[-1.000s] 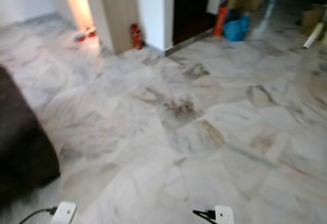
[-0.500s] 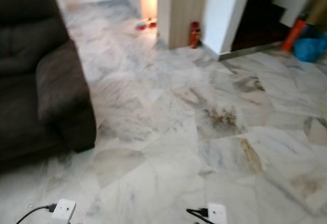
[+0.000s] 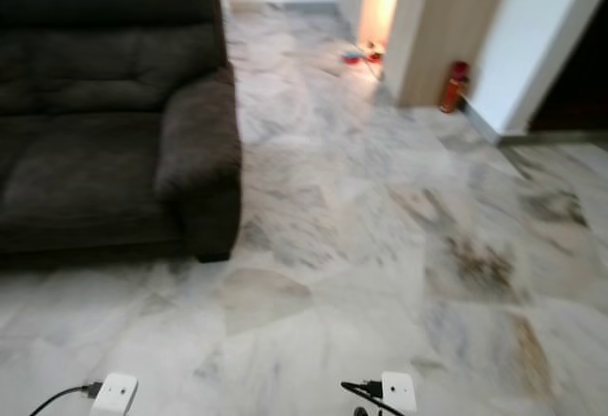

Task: Move the pillow to the sofa from floor

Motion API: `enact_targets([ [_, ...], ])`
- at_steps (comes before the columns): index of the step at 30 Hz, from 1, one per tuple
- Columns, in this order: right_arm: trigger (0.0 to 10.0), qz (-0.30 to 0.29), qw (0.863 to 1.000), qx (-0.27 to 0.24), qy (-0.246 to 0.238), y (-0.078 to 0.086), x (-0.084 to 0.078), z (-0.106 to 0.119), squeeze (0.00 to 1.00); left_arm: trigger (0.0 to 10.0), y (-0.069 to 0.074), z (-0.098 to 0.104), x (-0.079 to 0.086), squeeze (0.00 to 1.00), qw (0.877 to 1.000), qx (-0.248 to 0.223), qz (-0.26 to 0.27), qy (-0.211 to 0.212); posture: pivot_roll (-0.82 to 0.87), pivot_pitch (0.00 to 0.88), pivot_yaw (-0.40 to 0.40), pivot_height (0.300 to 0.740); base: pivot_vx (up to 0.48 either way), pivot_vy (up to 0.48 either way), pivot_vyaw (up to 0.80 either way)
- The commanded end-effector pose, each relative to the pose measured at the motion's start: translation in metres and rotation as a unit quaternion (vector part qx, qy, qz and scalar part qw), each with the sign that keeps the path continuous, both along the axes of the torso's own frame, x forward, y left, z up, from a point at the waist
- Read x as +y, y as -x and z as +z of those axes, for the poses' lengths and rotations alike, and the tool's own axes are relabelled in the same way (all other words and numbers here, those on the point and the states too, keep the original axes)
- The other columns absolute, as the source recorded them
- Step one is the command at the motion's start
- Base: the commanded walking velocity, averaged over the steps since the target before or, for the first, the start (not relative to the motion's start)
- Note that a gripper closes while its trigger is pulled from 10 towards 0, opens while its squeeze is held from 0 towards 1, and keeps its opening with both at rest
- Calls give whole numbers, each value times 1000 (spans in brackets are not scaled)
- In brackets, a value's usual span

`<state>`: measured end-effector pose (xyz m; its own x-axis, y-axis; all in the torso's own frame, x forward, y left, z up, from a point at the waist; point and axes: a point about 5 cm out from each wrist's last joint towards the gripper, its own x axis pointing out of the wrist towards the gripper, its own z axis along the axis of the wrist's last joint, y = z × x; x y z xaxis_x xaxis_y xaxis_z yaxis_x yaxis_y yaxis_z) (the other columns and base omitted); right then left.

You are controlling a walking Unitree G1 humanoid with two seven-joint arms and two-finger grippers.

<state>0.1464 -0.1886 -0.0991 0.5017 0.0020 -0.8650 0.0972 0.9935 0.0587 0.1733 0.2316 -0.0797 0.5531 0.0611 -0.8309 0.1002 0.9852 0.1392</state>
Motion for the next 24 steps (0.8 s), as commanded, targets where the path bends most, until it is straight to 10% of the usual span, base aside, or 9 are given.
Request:
enact_targets([
  [1,10000,1,1000,6,2,2,-1,-1,0,10000,8,-3,3,0,1000,16,3,-5,73,0,-36,740,0,0,800],
  [13,10000,8,1000,8,1,4,0,-2,0,10000,9,-4,2,0,1000,16,1,-4,74,0,-40,740,0,0,800],
  [24,10000,-21,1000,0,-11,5,-14,0,0,10000,9,-4,2,0,1000,20,5,-5,74,0,-43,740,0,0,0],
])
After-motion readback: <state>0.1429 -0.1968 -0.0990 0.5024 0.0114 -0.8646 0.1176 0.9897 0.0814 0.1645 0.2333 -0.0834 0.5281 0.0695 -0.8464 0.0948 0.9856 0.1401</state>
